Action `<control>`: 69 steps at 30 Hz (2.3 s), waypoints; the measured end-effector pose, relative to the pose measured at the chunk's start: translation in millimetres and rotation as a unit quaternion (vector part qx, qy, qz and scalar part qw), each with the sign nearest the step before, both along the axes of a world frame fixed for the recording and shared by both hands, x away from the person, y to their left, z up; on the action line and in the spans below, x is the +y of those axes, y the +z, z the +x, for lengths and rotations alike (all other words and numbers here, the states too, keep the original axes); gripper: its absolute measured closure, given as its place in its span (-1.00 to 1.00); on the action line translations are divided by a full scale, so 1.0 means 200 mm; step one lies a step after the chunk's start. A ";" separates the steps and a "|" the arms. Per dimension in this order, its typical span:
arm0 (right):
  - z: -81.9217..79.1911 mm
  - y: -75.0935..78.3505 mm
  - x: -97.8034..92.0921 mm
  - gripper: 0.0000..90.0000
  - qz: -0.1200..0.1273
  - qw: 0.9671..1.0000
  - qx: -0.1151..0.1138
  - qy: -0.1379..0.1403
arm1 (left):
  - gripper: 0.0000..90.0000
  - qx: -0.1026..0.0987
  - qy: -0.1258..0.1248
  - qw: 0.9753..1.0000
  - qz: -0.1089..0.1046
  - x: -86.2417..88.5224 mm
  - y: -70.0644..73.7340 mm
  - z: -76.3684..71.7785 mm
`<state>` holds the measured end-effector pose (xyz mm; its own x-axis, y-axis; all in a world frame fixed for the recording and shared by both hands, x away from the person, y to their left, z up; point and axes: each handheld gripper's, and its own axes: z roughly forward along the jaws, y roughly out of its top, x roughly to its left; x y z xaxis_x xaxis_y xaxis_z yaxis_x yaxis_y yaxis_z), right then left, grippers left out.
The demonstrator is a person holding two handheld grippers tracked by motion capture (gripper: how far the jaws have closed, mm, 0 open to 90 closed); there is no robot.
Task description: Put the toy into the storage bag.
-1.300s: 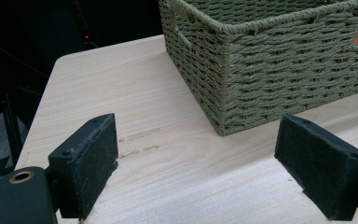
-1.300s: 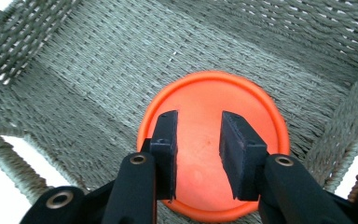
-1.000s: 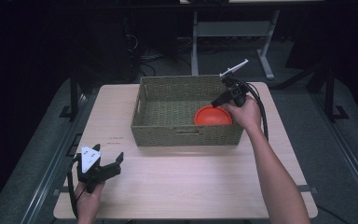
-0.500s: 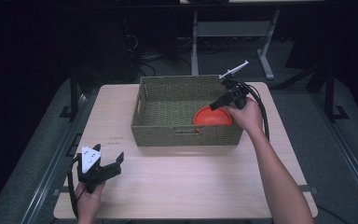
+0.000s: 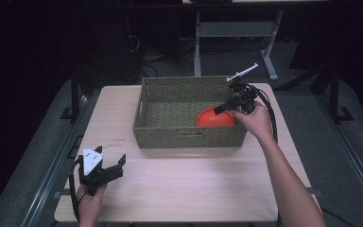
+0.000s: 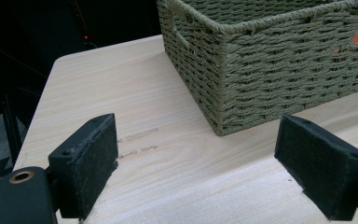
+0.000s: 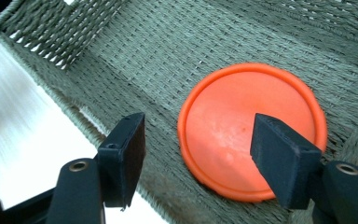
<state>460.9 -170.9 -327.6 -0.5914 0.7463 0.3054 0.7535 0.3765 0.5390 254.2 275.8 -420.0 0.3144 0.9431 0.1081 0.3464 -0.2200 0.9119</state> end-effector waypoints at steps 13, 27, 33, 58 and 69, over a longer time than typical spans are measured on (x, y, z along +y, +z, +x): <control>-0.12 0.04 -0.05 -0.31 0.030 0.999 -0.014 0.021 | -0.72 0.000 0.001 1.000 0.001 0.00 0.00 0.00; -0.24 0.07 -0.06 -0.35 0.035 0.998 -0.027 0.047 | -0.72 -0.001 -0.001 1.000 0.003 0.00 0.00 0.00; -0.28 0.06 -0.08 -0.34 0.044 0.997 -0.027 0.054 | -0.72 -0.002 0.001 1.000 0.000 0.00 0.00 0.00; -0.44 -0.04 -0.16 -0.37 0.076 0.995 -0.017 0.061 | -0.72 -0.001 -0.002 1.000 0.005 -0.01 0.00 -0.01; -0.51 -0.10 -0.22 -0.40 0.078 0.995 -0.014 0.056 | -0.72 -0.002 -0.002 1.000 0.007 -0.01 0.00 -0.01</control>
